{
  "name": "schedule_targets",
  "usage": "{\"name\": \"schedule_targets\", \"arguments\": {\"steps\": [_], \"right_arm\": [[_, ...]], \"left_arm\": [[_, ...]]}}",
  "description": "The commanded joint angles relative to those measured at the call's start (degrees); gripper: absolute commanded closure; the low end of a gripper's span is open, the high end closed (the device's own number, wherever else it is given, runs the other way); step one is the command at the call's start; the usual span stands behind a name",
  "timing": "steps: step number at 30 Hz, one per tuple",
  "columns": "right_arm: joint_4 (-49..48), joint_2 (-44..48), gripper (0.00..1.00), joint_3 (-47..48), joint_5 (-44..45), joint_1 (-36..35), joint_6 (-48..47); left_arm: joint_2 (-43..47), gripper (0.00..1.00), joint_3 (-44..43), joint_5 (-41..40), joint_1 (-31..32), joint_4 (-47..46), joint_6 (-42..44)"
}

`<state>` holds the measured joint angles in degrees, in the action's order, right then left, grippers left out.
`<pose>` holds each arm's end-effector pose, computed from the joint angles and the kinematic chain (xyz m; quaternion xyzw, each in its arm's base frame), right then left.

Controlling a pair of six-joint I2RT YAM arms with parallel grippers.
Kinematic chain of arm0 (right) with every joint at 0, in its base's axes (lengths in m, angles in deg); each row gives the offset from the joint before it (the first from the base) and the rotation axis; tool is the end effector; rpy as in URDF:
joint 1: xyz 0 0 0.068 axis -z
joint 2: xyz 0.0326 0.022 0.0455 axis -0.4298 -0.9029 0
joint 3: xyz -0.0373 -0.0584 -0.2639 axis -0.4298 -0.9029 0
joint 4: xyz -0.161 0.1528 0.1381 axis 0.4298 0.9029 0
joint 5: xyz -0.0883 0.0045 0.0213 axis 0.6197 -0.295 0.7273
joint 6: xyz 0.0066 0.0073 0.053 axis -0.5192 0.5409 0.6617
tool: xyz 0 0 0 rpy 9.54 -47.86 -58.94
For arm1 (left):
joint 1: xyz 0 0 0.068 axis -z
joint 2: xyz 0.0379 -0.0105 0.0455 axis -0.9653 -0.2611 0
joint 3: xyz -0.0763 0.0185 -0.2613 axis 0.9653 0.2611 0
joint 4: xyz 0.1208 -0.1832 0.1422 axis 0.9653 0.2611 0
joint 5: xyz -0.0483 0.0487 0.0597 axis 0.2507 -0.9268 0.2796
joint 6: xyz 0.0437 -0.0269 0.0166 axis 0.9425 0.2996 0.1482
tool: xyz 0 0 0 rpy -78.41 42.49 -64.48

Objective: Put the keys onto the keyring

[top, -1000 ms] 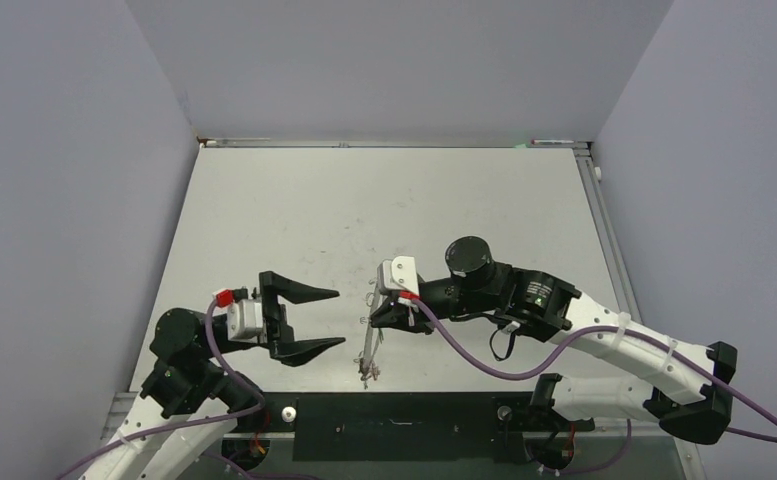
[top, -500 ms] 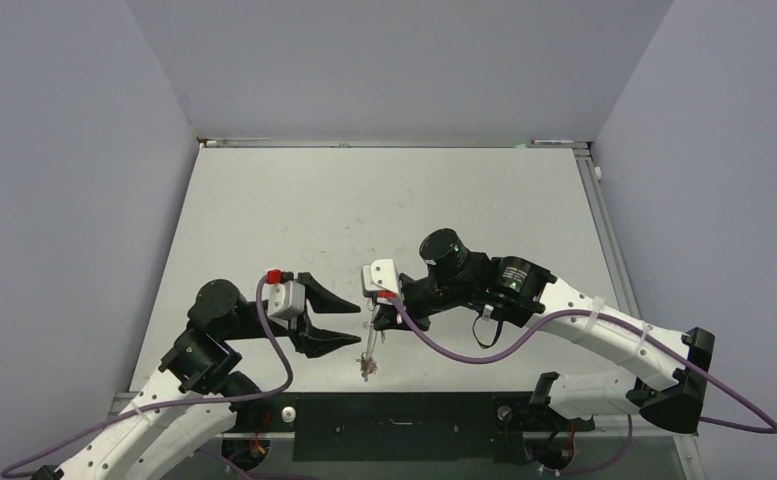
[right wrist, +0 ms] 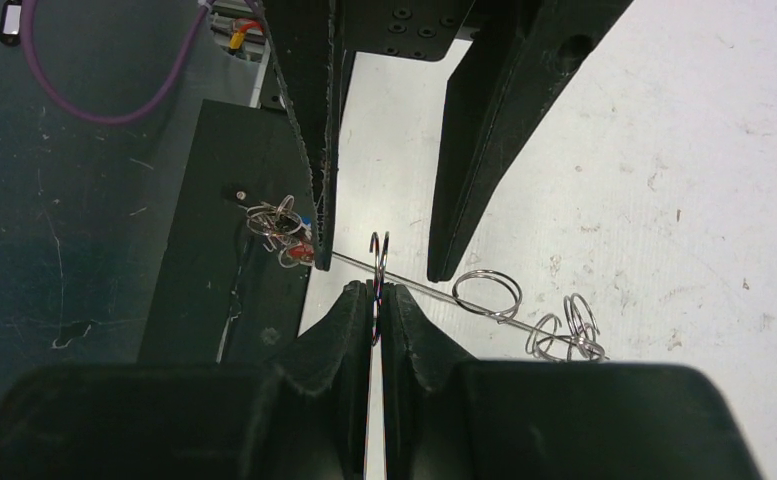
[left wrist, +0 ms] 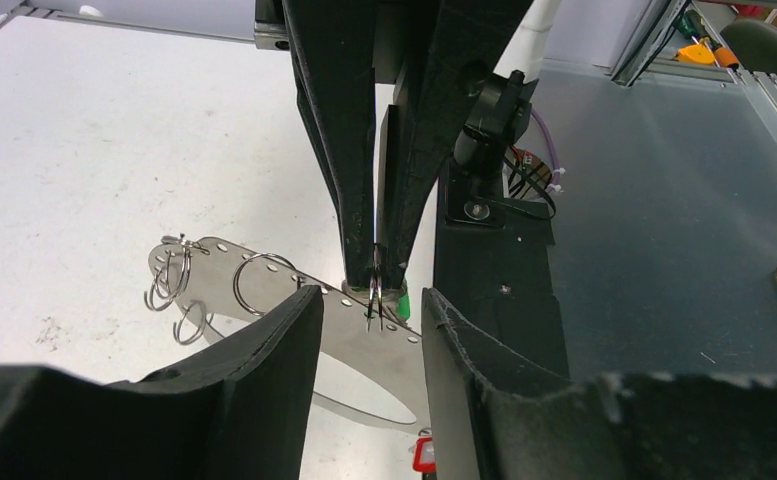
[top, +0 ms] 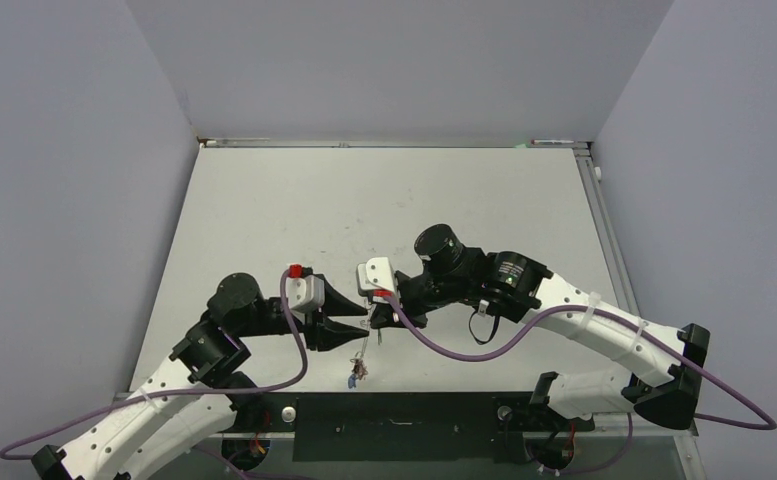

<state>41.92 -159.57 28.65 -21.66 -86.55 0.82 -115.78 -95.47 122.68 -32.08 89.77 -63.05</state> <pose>0.1075 0.2390 0.3724 -0.6672 0.5389 0.4112 0.3088 0.0913 -0.1168 0.3155 0.4575 0.5620 -0.4894 0.4851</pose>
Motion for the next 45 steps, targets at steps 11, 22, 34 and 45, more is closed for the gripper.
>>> {"name": "schedule_targets", "arguments": {"steps": [11, 22, 34, 45], "right_arm": [[-1.6, 0.1, 0.95, 1.9, -2.1, 0.2, -0.9], [-2.4, -0.5, 0.95, 1.9, -2.2, 0.2, -0.8], [-3.5, 0.0, 0.95, 1.5, -2.4, 0.2, -0.8], [-4.3, 0.0, 0.95, 1.6, -2.8, 0.2, -0.6]], "left_arm": [[0.1, 0.73, -1.8, -0.8, 1.7, -1.3, 0.7], [1.7, 0.75, -1.2, -0.3, 1.8, -2.1, 0.8], [1.1, 0.77, -0.4, -0.1, 2.2, -3.2, 0.1], [0.7, 0.81, -0.2, -0.4, 2.7, -3.2, 0.0]]}}
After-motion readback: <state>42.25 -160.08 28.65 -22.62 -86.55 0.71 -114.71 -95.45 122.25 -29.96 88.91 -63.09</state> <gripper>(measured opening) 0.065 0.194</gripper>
